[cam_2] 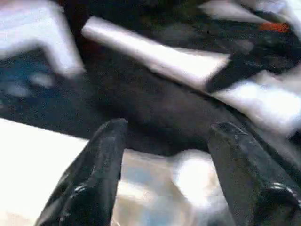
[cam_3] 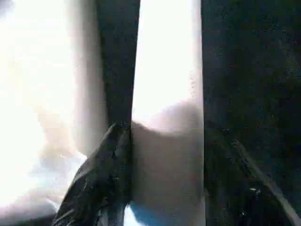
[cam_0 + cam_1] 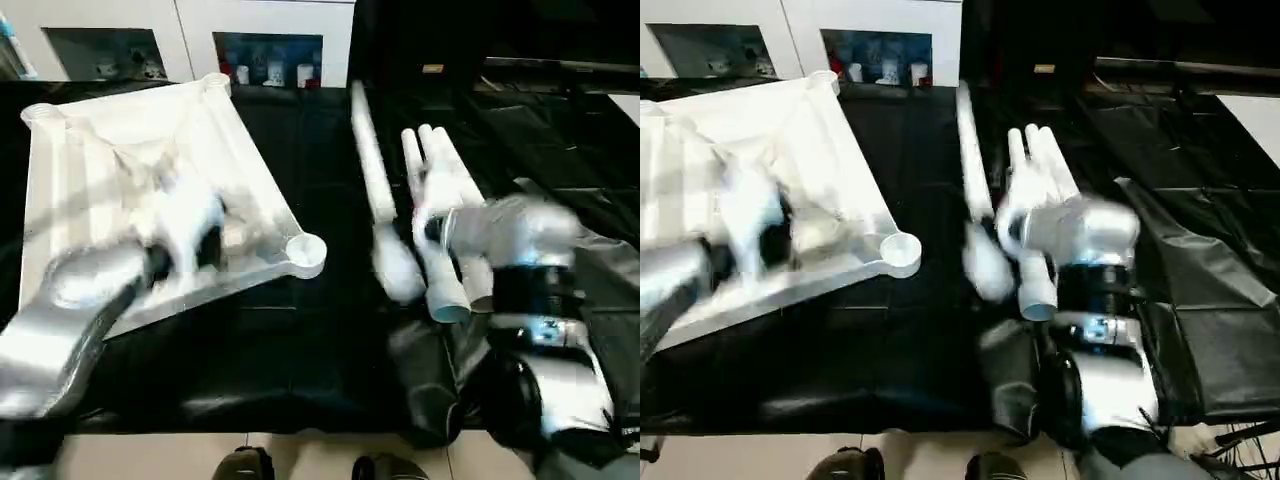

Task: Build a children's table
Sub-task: Pick table leg

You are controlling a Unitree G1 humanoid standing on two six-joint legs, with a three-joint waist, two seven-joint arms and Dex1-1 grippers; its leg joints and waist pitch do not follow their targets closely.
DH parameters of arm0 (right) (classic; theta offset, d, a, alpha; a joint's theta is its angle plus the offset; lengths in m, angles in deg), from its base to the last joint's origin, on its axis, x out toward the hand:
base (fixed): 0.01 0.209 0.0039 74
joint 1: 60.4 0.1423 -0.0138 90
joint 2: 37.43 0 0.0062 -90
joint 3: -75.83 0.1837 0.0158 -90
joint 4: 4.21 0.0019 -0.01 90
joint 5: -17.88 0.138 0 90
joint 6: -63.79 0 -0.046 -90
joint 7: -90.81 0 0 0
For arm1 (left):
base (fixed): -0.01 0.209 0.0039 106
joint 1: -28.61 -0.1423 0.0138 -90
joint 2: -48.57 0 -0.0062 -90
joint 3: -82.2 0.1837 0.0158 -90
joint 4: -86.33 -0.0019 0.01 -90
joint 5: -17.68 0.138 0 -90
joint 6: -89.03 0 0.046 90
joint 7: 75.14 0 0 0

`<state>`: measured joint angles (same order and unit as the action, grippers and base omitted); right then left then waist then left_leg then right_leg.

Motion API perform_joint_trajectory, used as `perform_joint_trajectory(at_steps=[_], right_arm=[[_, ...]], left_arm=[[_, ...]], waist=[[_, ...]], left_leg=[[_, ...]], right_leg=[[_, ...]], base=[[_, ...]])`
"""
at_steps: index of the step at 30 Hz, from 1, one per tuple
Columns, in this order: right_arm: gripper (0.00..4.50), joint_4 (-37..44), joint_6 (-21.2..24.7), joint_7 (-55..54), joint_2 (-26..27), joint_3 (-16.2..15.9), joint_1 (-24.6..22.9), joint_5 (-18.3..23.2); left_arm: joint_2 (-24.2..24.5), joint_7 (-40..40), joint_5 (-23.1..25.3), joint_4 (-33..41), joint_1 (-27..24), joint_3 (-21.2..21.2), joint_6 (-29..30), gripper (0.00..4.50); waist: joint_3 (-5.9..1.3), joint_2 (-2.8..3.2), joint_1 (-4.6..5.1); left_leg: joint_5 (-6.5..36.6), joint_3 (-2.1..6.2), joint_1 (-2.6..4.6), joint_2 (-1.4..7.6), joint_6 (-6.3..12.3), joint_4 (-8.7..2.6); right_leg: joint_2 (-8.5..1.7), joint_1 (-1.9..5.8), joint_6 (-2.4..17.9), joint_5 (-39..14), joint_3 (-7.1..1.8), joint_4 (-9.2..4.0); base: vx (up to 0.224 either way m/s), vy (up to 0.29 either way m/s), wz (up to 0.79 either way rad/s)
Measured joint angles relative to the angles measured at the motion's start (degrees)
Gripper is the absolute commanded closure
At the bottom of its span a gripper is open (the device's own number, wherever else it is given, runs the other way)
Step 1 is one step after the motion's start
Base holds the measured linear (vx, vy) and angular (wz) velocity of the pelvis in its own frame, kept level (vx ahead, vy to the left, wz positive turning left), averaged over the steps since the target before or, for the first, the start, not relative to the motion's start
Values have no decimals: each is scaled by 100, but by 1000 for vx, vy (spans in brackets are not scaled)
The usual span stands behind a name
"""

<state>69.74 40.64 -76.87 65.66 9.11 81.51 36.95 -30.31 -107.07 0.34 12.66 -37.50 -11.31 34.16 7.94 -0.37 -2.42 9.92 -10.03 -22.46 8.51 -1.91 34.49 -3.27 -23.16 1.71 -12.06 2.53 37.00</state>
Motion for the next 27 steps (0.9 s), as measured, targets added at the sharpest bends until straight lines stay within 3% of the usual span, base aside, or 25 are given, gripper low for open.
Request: perform_joint_trajectory(at_steps=[3, 5, 7, 10, 13, 17, 27], right_arm=[[266, 593, -400, 507, -245, -95, -96, 224], [266, 896, -465, 966, -464, -148, -353, 387], [266, 1055, -458, 1335, -528, -237, -589, 527], [267, 1225, -386, 1750, -668, -220, -854, 732], [267, 1516, -321, 2028, -704, -200, -941, 1078], [267, 1880, -313, 2447, -761, -251, -1147, 1622], [267, 2226, -345, 2835, -924, -670, -1438, 1717]], left_arm=[[-570, 792, -65, -250, 482, -326, 180, 95], [-1155, 1357, -464, -576, 984, -798, 658, 77], [-1287, 1505, -965, -796, 1278, -1092, 1007, 56], [-1417, 1161, -1646, -840, 1386, -1121, 1080, 43], [-1585, 1131, -1754, -882, 1604, -1123, 1109, 9], [-1840, 1140, -1911, -892, 1901, -1132, 1243, 3], [-1993, 1234, -2562, -1055, 1998, -1177, 1808, 0]], waist=[[-1, -2, -47], [-2, -5, -106], [-1, -4, -89], [0, -6, -91], [0, -6, -92], [1, -8, -103], [1, -8, -95]], left_leg=[[-4, 0, -3, 1, 12, 1], [-10, 0, -13, 2, 24, 3], [-9, -2, -11, 1, 28, 6], [-12, -1, -13, 3, 33, 5], [-21, -1, -14, 8, 47, 4], [-24, -1, -17, 8, 60, 3], [-19, -1, -54, 8, 72, 0]], right_leg=[[0, 4, -1, 0, 5, -5], [0, 4, -2, 1, 8, -8], [-1, 3, -1, 5, 5, -8], [-1, -3, -1, 5, 8, -8], [0, -4, -1, 5, 14, -8], [0, 0, -2, 5, 14, -22], [0, -21, -3, 6, 22, -42]], base=[[0, 0, 0], [0, 0, 0], [0, 0, 0], [0, 0, 0], [0, 0, 0], [0, 0, 0], [0, 0, 0]])
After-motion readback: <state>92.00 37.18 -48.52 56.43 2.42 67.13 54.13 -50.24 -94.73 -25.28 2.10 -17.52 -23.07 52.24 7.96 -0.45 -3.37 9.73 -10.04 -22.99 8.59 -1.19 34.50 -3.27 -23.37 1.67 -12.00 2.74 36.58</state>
